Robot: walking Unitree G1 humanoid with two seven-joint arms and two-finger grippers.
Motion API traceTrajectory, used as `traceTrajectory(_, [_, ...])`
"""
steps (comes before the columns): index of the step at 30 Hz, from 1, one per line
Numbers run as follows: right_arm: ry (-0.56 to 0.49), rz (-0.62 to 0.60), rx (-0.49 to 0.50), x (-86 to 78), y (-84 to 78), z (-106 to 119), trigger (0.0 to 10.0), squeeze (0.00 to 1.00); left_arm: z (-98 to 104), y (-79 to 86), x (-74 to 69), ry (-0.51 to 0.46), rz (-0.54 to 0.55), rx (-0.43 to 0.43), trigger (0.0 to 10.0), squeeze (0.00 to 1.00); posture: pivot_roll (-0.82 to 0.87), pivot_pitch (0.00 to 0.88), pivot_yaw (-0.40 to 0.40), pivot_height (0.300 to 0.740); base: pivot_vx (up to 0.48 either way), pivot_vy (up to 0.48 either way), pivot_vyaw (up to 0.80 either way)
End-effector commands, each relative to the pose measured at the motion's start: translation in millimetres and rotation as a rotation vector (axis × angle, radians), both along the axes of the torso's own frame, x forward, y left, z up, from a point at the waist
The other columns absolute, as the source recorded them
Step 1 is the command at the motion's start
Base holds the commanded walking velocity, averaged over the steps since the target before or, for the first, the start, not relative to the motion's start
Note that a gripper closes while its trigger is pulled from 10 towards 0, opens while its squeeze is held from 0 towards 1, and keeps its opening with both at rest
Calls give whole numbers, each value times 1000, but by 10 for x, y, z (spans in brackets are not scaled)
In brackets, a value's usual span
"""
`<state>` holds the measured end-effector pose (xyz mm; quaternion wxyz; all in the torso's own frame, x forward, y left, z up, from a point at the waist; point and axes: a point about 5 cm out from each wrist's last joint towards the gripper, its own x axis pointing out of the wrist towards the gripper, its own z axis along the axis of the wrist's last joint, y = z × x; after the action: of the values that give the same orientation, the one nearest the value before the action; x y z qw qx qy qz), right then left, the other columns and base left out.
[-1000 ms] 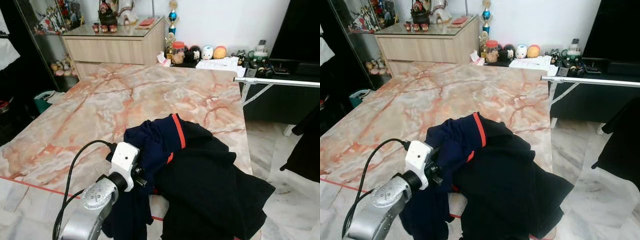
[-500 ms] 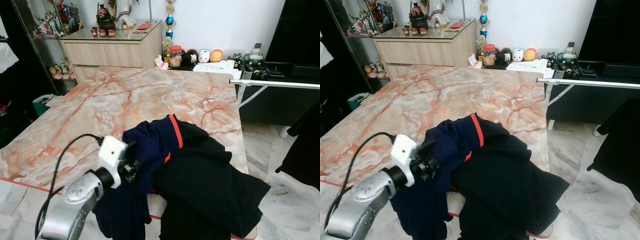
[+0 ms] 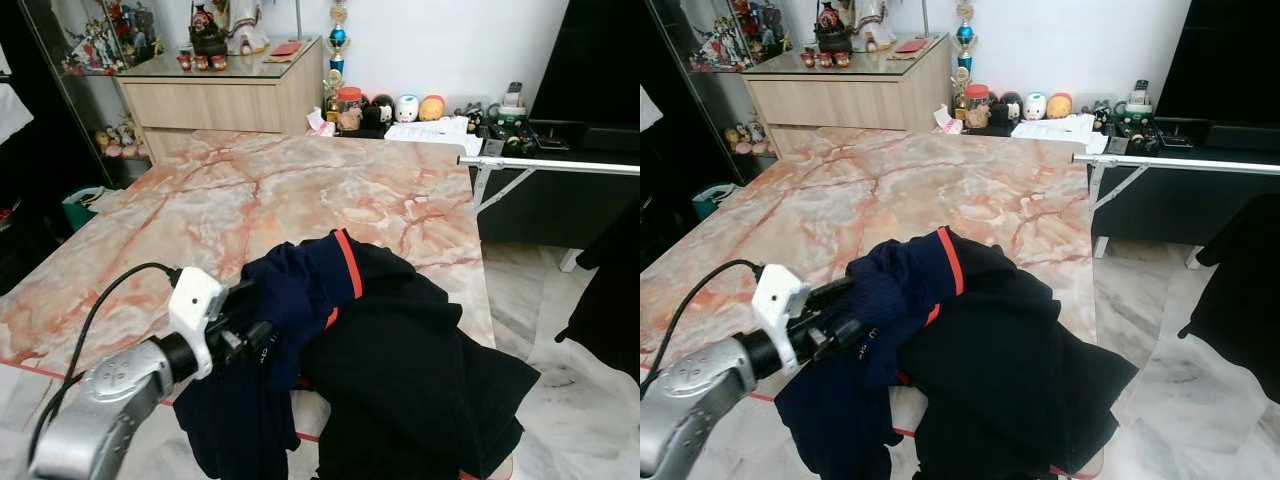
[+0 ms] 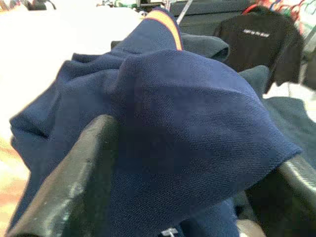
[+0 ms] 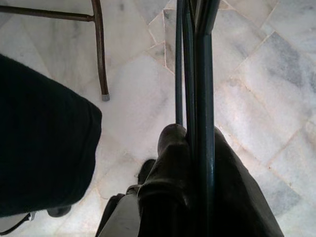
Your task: Hang hanger
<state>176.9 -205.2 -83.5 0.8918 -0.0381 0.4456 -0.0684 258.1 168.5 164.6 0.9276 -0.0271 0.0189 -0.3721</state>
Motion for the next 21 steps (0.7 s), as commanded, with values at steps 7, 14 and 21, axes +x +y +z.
traceTrajectory(7, [11, 14, 10, 1, 32, -8, 10000, 0, 165, 136, -102, -4, -14, -147, 10000, 1000, 100, 56, 47, 740, 0, 0, 0])
traceTrajectory(14, [10, 16, 10, 4, 28, -5, 10000, 0, 262, 211, 53, -55, 154, -376, 10000, 0, 95, 55, 45, 740, 0, 0, 0])
traceTrajectory(21, [11, 17, 7, 3, 25, -5, 10000, 0, 38, -170, 165, -20, 216, -207, 10000, 0, 92, 55, 43, 740, 0, 0, 0])
